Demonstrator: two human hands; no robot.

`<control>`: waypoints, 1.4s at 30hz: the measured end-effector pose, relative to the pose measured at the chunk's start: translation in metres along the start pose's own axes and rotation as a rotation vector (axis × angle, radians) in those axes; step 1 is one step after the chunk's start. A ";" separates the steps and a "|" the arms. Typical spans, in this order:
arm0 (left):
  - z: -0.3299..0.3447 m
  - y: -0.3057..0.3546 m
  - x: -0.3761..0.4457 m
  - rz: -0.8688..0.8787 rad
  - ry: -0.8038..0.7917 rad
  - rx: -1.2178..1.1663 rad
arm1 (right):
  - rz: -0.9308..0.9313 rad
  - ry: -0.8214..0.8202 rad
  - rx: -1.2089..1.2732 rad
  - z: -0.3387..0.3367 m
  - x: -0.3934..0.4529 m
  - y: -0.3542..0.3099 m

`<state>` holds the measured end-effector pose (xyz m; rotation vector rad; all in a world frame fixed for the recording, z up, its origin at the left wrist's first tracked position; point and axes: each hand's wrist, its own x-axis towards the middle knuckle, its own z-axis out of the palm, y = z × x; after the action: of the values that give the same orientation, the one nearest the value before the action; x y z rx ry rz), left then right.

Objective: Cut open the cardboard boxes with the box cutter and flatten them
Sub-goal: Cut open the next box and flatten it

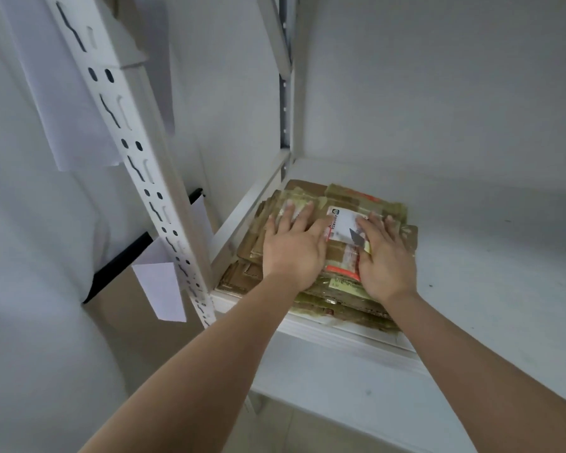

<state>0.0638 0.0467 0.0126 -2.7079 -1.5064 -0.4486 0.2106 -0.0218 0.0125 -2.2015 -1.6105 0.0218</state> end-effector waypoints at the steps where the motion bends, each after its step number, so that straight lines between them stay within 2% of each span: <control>1: 0.000 0.000 0.000 -0.004 -0.003 -0.004 | -0.010 0.016 -0.040 0.002 0.000 0.000; 8: -0.021 -0.003 0.003 0.008 -0.064 -0.122 | -0.001 0.155 -0.182 -0.021 -0.014 -0.015; 12: -0.053 -0.008 0.008 -0.010 -0.094 -0.307 | -0.009 0.055 -0.066 -0.045 -0.007 -0.010; 17: -0.084 -0.001 0.013 0.039 -0.028 0.068 | -0.016 0.045 -0.018 -0.067 -0.009 -0.009; 27: -0.106 0.025 -0.009 0.141 0.141 -0.079 | 0.016 0.197 0.042 -0.100 -0.018 -0.009; 32: -0.108 0.035 -0.017 0.236 0.201 -0.125 | 0.127 0.292 0.071 -0.109 -0.039 -0.002; 37: -0.095 0.071 -0.024 0.377 0.232 -0.154 | 0.291 0.235 0.043 -0.114 -0.063 0.026; 42: -0.085 0.104 -0.030 0.466 0.226 -0.141 | 0.386 0.256 0.065 -0.128 -0.084 0.067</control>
<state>0.1149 -0.0462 0.1000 -2.8612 -0.7827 -0.8220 0.2753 -0.1558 0.0886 -2.3214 -1.0227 -0.0916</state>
